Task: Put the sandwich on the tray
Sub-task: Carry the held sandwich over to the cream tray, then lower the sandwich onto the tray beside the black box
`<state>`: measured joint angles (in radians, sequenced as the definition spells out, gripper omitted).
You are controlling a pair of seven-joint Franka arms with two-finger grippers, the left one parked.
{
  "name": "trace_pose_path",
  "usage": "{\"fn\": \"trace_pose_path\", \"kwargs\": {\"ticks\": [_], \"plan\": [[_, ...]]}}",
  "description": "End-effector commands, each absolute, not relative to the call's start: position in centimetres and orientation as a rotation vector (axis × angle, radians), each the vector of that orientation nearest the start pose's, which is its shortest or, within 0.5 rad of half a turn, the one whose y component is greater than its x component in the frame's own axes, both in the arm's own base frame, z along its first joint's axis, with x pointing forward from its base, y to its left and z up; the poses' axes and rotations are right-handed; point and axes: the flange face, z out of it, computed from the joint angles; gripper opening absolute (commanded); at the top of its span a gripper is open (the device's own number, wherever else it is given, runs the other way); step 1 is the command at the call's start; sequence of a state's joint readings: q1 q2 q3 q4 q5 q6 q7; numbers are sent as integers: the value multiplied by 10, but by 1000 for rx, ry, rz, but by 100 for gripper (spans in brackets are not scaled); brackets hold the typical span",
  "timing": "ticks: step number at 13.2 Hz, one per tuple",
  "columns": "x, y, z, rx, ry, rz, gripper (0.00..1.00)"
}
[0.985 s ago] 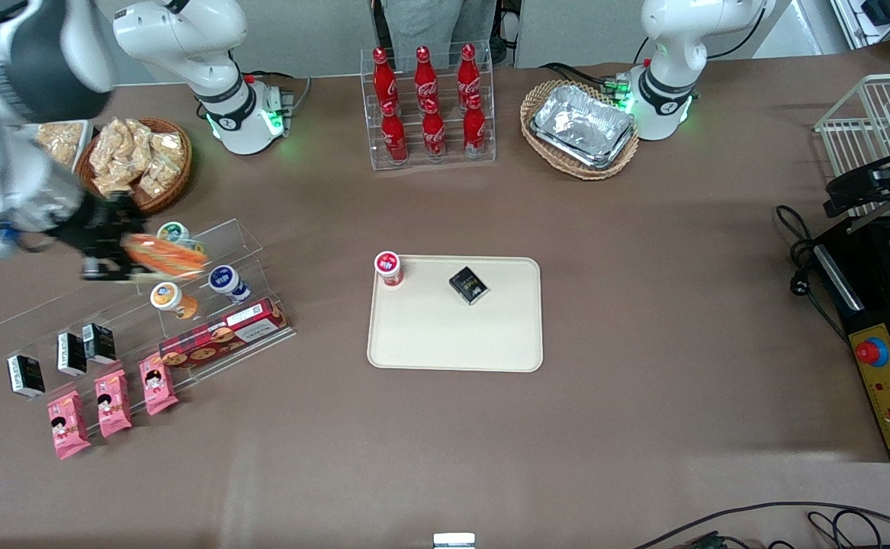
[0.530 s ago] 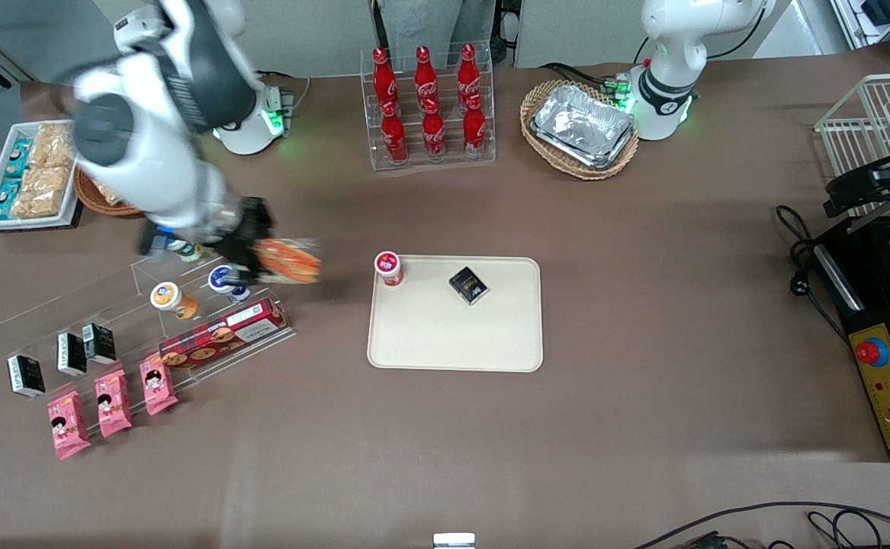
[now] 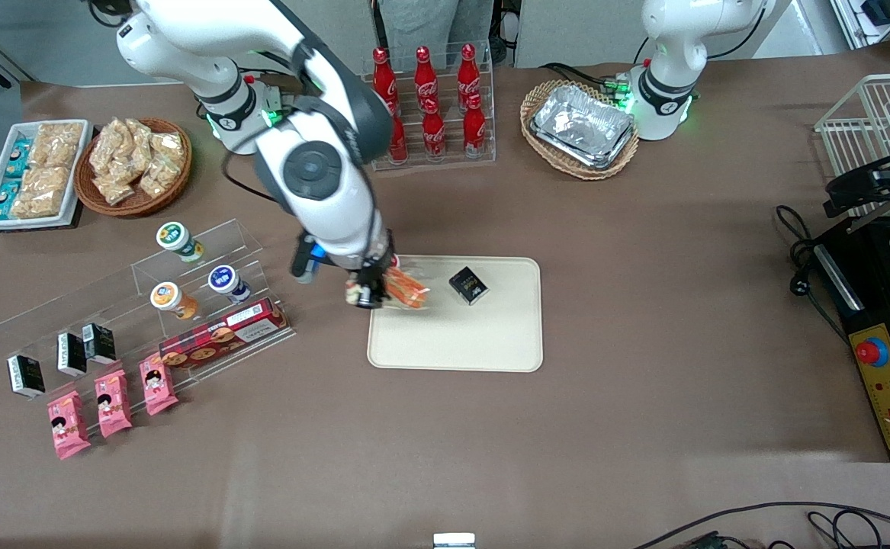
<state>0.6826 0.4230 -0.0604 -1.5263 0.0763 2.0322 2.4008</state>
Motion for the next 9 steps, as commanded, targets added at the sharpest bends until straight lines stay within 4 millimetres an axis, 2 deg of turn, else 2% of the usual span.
{"fn": "trace_pose_path", "kwargs": {"ticks": [1,7,9], "plan": [[566,445,406,-1826,2403,48,38],[569,493,352,-1767,2365,14,39],[571,500,340,-1745,2368,-17,39]]}}
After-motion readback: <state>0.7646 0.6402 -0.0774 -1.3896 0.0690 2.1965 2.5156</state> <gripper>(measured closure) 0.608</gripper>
